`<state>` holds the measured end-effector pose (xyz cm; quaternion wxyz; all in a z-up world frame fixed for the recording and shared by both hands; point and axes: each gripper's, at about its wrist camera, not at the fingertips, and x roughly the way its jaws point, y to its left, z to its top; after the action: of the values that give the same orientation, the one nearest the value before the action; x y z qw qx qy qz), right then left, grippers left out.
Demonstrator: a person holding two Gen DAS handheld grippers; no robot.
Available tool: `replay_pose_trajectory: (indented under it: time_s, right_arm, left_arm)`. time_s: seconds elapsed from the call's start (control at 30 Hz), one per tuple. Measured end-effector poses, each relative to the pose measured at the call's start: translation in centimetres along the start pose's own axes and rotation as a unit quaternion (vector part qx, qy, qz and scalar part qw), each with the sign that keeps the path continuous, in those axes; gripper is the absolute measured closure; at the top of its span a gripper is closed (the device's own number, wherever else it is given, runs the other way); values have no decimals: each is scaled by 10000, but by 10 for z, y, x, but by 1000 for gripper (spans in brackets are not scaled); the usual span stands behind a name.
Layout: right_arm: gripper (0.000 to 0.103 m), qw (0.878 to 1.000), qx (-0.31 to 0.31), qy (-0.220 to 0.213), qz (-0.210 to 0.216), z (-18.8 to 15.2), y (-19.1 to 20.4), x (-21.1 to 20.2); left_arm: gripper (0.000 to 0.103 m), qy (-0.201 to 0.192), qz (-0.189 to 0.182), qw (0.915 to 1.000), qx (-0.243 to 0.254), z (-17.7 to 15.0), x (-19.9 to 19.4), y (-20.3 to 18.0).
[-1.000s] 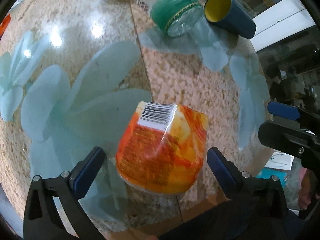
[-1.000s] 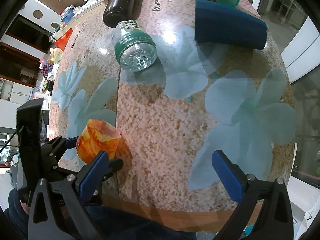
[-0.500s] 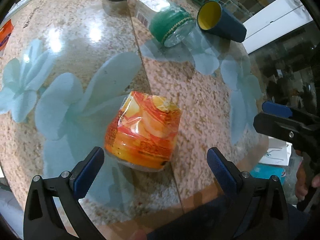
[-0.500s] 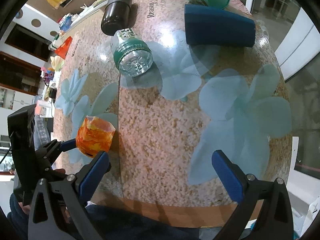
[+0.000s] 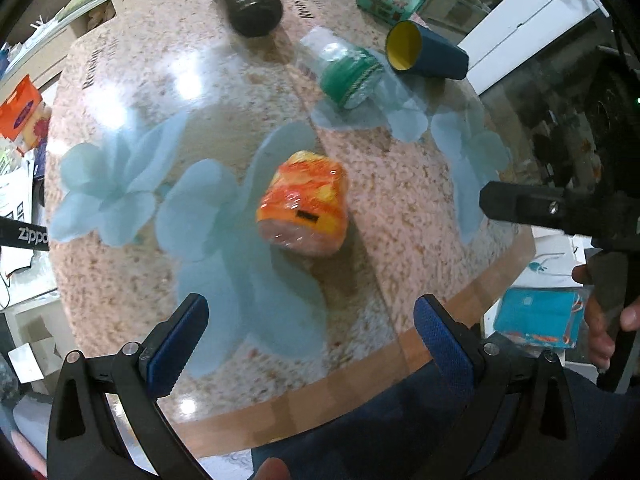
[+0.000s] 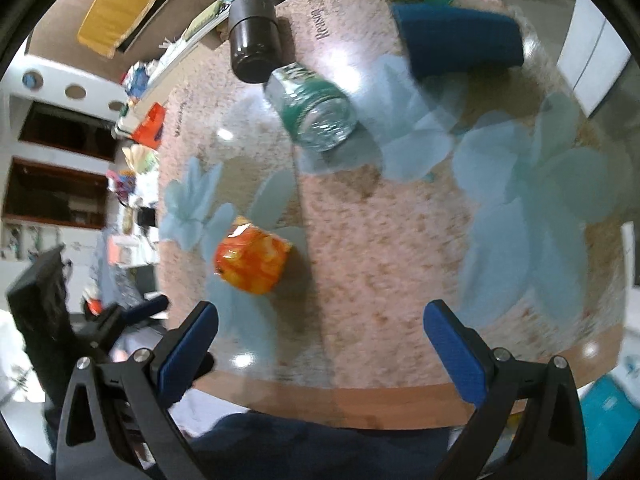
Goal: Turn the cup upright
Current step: 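Lower the orange cup onto the table and open the left tool, then bring the right tool to the orange cup and close its fingers on it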
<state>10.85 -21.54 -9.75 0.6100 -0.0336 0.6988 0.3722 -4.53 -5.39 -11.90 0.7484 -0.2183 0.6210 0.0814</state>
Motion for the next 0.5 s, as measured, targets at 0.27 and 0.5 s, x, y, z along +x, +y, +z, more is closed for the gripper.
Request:
replay_pose_trajectory:
  time_s: [0.27, 0.5]
  right_arm:
    - [0, 9982, 419, 225, 354, 12, 35, 31]
    - [0, 9957, 772, 451, 227, 23, 47, 54]
  left_arm:
    - [0, -106, -1, 9999, 7, -5, -13, 36]
    - [0, 4, -69, 9999, 144, -11, -8, 52]
